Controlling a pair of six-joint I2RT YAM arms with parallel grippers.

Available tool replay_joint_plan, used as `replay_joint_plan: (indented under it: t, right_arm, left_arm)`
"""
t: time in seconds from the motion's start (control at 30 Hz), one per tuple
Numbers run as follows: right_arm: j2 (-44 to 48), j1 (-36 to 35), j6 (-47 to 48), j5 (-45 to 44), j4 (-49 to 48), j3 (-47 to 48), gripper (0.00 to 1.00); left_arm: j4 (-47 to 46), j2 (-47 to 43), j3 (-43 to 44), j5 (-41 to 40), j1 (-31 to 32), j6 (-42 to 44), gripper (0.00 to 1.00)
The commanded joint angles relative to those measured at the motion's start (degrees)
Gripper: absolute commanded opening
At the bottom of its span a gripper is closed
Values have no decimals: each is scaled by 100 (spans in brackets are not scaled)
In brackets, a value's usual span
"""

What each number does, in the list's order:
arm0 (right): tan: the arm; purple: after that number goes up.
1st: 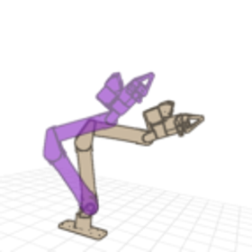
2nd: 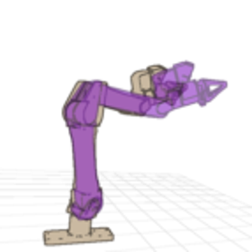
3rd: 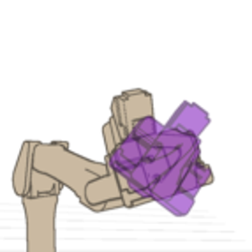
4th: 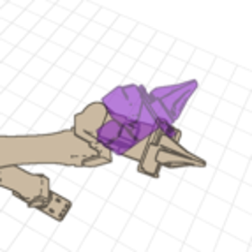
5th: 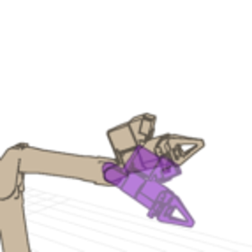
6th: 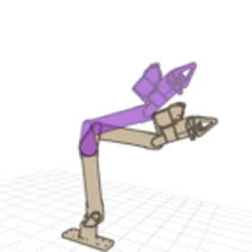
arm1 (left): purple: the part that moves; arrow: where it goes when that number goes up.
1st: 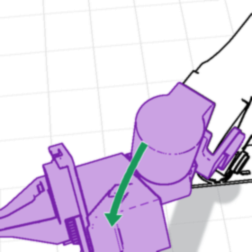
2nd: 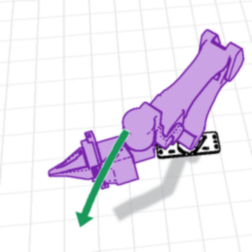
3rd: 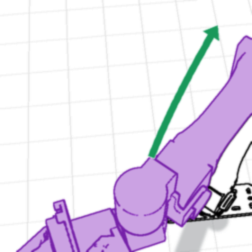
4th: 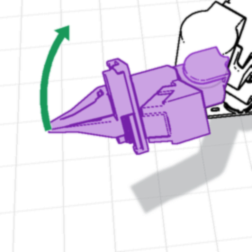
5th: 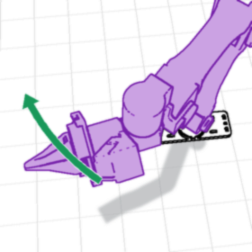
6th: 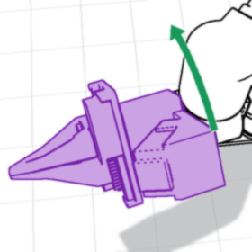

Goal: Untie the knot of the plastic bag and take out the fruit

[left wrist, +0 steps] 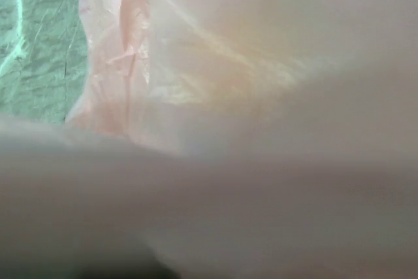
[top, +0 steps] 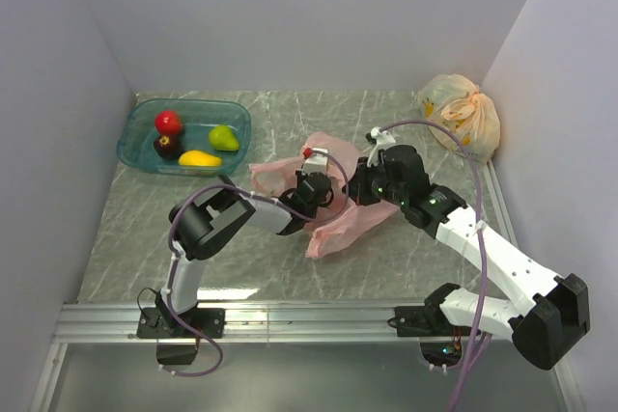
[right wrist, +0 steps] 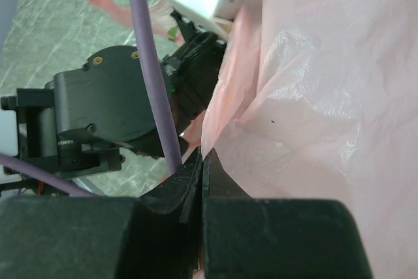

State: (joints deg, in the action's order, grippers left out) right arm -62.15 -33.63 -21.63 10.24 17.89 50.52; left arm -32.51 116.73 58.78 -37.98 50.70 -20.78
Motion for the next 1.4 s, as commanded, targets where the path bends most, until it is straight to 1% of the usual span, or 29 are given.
replay_joint_plan:
  t: [0.0, 0.13, 0.2, 0.33, 0.43, 0.47, 0.53, 0.63, 0.67, 0.7, 0.77, 0.8, 0.9, 0.93, 1.03, 1.2, 1.27, 1.3, 1.37]
  right_arm:
    - [186, -56, 9, -285, -172, 10, 0]
    - [212, 14, 71, -847, -146, -51, 0]
    - [195, 32, 141, -1172, -102, -60, 0]
    - [142, 128, 247, -1358, -137, -69, 0]
    - [150, 199, 308, -1437, -119, -95, 0]
    - [142, 207, 352, -1489, -128, -121, 0]
    - [133, 216, 414, -1595, -128, -191, 0]
    - [63, 216, 414, -1560, -163, -245, 0]
    - [28, 216, 388, -1534, -163, -236, 0]
    - [-16, 208, 353, -1508, -189, -227, 0]
    - [-183, 208, 309, -1472, -224, -183, 0]
    - [-244, 216, 300, -1472, -233, -148, 0]
    - [-464, 216, 264, -1490, -339, -52, 0]
    - [-569, 216, 256, -1490, -347, 36, 0]
    - [-771, 216, 264, -1464, -418, 168, 0]
    - [-957, 216, 352, -1621, -427, 142, 0]
    - [-983, 216, 378, -1727, -453, 46, 0]
    - [-975, 216, 396, -1762, -462, -24, 0]
    - [-1001, 216, 387, -1780, -497, -69, 0]
  left_arm:
    - [-379, -404, -217, 150, 2, 56, 14]
    - [-265, -861, -525, 229, 2, -110, 2]
    - [-160, -1246, -770, 308, 10, -207, 1]
    - [-37, -1907, -1219, 484, 10, -470, 1]
    - [105, -2381, -1606, 405, 10, -770, 1]
    - [96, -2504, -1868, 379, 10, -822, 0]
    - [148, -2874, -2072, 335, 10, -849, 1]
    - [367, -3427, -2205, 527, 63, -735, 1]
    - [560, -3585, -2205, 641, 80, -691, 1]
    - [684, -3874, -2170, 999, 107, -665, 1]
    - [1139, -4104, -2065, 1361, 125, -743, 0]
    - [1246, -4297, -2055, 1702, 168, -796, 1]
    - [1693, -4561, -2046, 2214, 291, -981, 1]
    - [1774, -4615, -2064, 2268, 335, -1051, 0]
    - [2003, -4791, -2265, 2137, 441, -1349, 1]
    - [2433, -4765, -2512, 1838, 459, -1824, 1]
    - [2513, -4695, -2477, 1907, 459, -1913, 7]
    - [2504, -4633, -2460, 1934, 485, -1913, 17]
    - [2321, -4615, -2433, 1961, 511, -1948, 32]
